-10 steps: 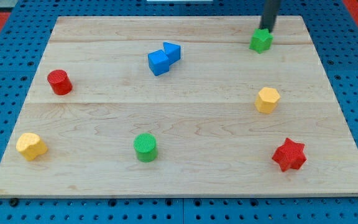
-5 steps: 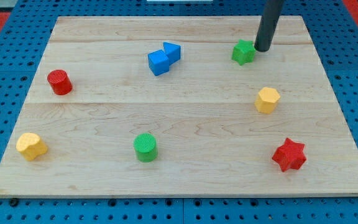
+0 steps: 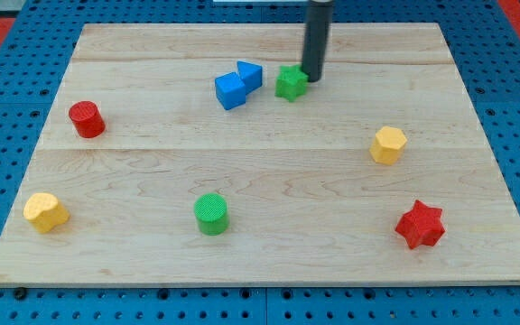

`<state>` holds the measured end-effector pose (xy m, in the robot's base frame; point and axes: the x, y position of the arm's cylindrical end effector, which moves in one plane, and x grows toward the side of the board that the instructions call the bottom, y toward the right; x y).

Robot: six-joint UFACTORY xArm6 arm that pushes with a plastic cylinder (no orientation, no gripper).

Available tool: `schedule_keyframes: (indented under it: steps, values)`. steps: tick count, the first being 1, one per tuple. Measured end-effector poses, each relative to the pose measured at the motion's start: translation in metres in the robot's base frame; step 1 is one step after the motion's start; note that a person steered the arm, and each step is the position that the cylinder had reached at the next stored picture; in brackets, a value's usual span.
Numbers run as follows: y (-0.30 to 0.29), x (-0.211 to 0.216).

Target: Move the green star bottom right to the blue cube

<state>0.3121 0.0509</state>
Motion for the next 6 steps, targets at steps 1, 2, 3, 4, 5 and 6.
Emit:
schedule_keyframes:
  steps: [1, 2, 3, 4, 5, 6]
  values:
    - [-0.019, 0.000]
    - [-0.013, 0.045]
    - [-0.013, 0.057]
    - [-0.013, 0.063]
    - [-0.035, 0.105]
    - [-0.128, 0.143]
